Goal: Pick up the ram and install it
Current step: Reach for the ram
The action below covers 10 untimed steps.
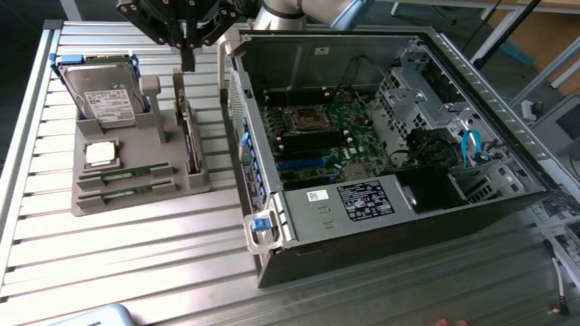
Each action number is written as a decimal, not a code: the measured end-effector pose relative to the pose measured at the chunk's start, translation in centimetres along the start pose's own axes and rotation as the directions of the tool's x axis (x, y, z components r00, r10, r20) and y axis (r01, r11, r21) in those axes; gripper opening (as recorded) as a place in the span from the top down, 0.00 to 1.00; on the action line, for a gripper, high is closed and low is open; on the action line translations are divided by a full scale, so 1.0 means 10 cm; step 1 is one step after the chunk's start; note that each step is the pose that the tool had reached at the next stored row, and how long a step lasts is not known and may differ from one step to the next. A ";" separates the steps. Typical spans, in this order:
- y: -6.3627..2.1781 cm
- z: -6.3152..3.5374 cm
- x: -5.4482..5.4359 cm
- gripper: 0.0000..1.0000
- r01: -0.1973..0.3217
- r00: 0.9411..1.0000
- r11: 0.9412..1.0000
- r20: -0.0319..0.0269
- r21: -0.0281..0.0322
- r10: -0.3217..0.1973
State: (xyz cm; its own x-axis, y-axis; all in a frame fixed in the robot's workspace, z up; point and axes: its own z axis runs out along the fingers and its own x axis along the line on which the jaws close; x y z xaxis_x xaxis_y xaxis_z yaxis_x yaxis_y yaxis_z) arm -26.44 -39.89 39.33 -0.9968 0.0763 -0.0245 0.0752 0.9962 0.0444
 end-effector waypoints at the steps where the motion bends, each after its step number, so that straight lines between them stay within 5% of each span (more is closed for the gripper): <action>1: -0.002 -0.001 0.03 0.89 0.000 1.000 1.000 0.000 0.000 0.000; 10: -0.026 -0.009 0.35 0.89 0.000 1.000 1.000 0.000 0.000 0.000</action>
State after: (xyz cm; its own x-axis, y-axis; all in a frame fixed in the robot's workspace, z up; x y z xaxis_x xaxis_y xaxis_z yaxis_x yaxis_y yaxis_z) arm -29.93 -39.89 39.33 -0.9968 0.0762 -0.0245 0.0751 0.9962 0.0444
